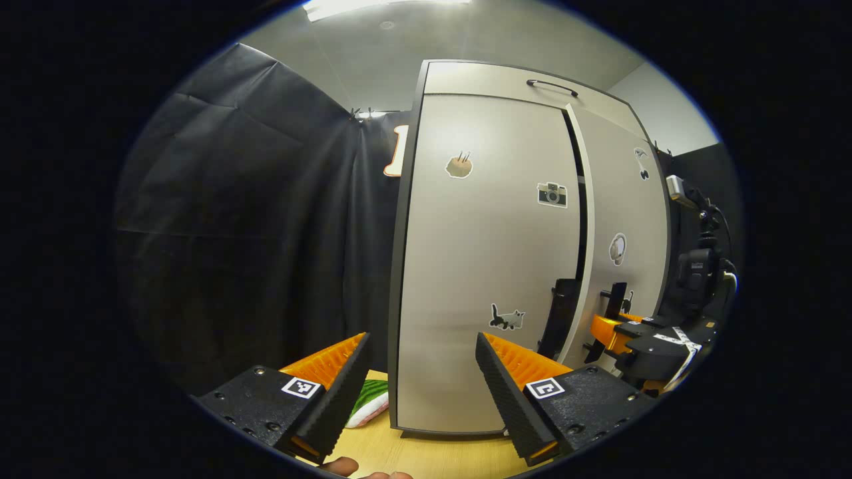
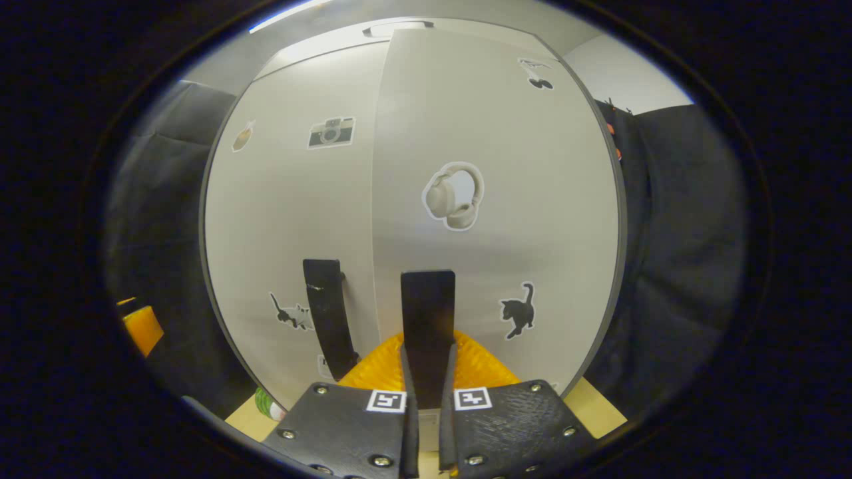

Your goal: Open the right door of the double-door shoe cabinet with the right hand, and open the left door with the left hand.

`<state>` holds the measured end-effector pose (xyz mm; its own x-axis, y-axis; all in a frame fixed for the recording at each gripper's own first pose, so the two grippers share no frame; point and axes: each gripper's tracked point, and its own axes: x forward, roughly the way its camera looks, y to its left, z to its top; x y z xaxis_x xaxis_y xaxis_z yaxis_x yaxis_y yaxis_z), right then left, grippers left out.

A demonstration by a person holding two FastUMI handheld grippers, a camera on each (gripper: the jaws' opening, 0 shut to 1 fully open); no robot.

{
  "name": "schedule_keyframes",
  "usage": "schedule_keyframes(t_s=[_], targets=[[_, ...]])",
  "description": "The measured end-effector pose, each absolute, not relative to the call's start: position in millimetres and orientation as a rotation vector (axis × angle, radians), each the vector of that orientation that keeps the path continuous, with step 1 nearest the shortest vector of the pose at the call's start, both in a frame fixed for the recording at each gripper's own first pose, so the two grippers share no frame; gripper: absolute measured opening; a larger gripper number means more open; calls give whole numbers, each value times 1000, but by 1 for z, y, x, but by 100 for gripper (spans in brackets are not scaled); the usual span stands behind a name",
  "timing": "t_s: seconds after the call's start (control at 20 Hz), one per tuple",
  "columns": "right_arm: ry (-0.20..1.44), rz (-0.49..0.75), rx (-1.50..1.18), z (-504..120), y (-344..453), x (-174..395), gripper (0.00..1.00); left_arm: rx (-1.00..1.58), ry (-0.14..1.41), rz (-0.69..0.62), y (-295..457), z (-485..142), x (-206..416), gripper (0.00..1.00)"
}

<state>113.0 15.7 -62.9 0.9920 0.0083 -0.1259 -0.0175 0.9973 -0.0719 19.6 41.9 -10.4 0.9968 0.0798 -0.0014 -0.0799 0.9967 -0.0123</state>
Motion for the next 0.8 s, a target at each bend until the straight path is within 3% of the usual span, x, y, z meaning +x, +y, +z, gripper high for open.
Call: schedule_keyframes(t_s=[0.8], targets=[[166,283,-9,-57,-3,64,12,-7,2,91,27,-11,-8,96]])
